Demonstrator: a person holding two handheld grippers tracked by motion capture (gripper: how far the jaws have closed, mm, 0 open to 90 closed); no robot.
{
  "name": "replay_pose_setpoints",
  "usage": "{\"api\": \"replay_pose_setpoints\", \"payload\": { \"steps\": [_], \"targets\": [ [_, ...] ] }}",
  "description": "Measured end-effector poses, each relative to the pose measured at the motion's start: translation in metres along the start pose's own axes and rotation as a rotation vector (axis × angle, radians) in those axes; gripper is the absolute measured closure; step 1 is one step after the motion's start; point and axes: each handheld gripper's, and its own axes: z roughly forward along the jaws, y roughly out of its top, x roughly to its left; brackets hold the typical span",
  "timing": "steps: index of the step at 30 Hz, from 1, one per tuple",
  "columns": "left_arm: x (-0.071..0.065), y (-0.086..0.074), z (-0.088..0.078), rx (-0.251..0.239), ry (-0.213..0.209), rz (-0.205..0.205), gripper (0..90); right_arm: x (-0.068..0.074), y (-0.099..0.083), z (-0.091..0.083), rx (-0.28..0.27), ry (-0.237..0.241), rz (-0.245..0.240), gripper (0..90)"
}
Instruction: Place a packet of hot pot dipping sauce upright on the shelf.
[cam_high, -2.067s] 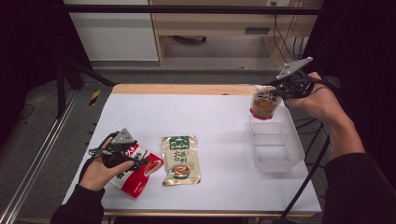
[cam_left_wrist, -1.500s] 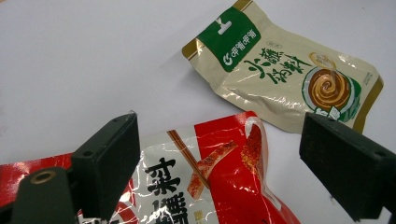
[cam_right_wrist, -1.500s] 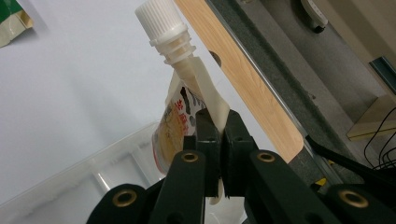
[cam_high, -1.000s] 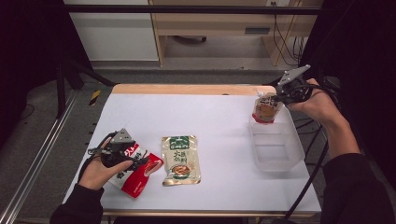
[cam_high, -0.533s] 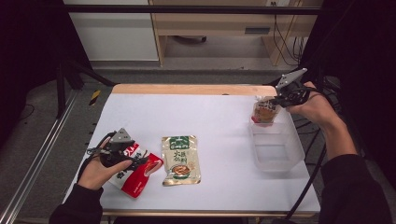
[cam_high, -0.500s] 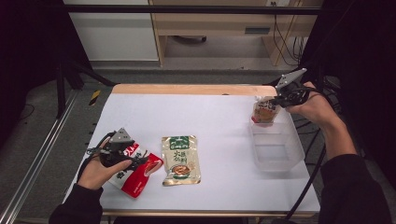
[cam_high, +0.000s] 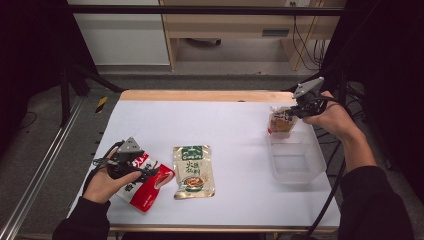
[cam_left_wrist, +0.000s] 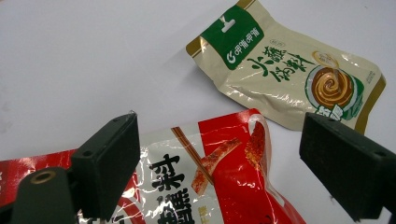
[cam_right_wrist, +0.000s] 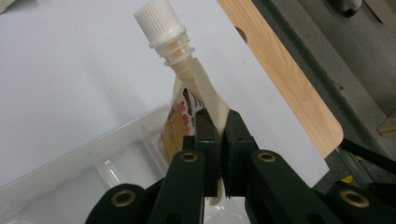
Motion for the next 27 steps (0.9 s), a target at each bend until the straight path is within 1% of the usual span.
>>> {"api": "replay_pose_setpoints", "payload": {
  "steps": [2, 5, 7, 8, 9, 11, 14, 15, 22, 23, 24, 26, 27],
  "targets": [
    [0.0, 0.0, 0.0, 0.001, 0.0, 0.0, 12.5, 0.001, 0.0, 0.002, 0.007, 0.003, -0.006, 87.4],
    [0.0, 0.0, 0.0, 0.001, -0.001, 0.0, 12.5, 0.002, -0.002, 0.005, -0.002, 0.013, -0.002, 87.4],
    [0.0, 0.0, 0.0, 0.002, -0.002, 0.001, 12.5, 0.003, -0.004, 0.007, -0.003, 0.017, -0.003, 87.4],
    [0.0, 0.0, 0.0, 0.002, -0.002, 0.001, 12.5, 0.004, -0.004, 0.007, 0.006, 0.014, -0.006, 87.4],
    [-0.001, 0.0, 0.0, 0.001, -0.002, 0.001, 12.5, 0.004, -0.005, 0.008, 0.001, 0.02, 0.001, 87.4],
    [-0.001, 0.0, 0.0, 0.001, -0.002, 0.001, 12.5, 0.004, -0.005, 0.009, -0.001, 0.026, -0.001, 87.4],
    [0.0, 0.0, 0.0, 0.002, -0.002, 0.001, 12.5, 0.004, -0.005, 0.01, 0.008, 0.02, 0.0, 87.3],
    [0.0, 0.0, 0.0, 0.002, -0.002, 0.001, 12.5, 0.004, -0.006, 0.011, -0.005, 0.032, 0.007, 87.2],
    [-0.002, 0.001, 0.001, 0.005, -0.005, 0.004, 12.5, 0.002, -0.008, 0.012, -0.017, 0.039, 0.032, 86.2],
    [-0.002, 0.001, 0.002, 0.005, -0.007, 0.004, 12.5, 0.002, -0.008, 0.012, -0.015, 0.043, 0.046, 84.9],
    [-0.002, 0.001, 0.002, 0.005, -0.008, 0.002, 12.5, 0.001, -0.009, 0.012, -0.012, 0.035, 0.051, 84.2],
    [-0.002, 0.001, 0.002, 0.005, -0.008, 0.002, 12.5, 0.001, -0.009, 0.012, -0.016, 0.041, 0.06, 83.5],
    [-0.002, 0.001, 0.001, 0.005, -0.005, 0.004, 12.5, -0.001, -0.011, 0.011, -0.008, 0.03, 0.072, 81.0]
  ]
}}
